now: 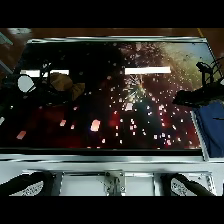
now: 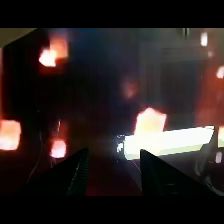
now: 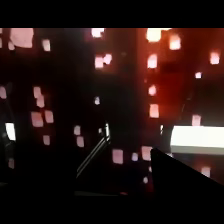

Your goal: Fold the shirts.

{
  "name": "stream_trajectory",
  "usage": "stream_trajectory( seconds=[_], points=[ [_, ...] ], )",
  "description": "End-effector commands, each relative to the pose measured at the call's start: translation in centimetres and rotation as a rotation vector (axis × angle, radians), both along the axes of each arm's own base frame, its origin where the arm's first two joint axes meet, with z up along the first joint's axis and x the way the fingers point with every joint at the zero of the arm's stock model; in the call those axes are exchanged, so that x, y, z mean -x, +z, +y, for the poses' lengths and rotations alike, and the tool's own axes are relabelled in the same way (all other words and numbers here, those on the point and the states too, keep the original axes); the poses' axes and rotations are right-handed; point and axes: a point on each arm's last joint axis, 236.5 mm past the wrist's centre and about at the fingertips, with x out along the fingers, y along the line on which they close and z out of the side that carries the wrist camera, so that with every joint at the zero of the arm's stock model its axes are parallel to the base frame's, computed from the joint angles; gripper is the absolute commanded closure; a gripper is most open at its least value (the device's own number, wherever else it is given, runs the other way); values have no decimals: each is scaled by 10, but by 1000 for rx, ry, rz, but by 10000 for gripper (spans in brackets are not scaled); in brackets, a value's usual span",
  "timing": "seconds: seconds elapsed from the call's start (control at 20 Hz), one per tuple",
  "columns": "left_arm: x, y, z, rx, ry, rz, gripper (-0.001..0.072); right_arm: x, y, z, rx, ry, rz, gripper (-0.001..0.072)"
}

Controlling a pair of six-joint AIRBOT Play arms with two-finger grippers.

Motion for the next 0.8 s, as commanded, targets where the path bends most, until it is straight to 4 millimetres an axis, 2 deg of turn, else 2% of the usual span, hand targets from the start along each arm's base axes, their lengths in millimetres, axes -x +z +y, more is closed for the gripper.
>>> stream_trajectory(
  seconds=[0.0, 0.65, 0.75],
  points=[
    [0, 0, 0, 0, 0, -1, 331, 0, 0, 0, 0, 1, 0, 143],
    [0, 0, 0, 0, 0, -1, 331, 0, 0, 1, 0, 1, 0, 143],
    [0, 0, 0, 0, 0, -1, 331, -8, 3, 1, -20, -44, -24, 143]
  ],
)
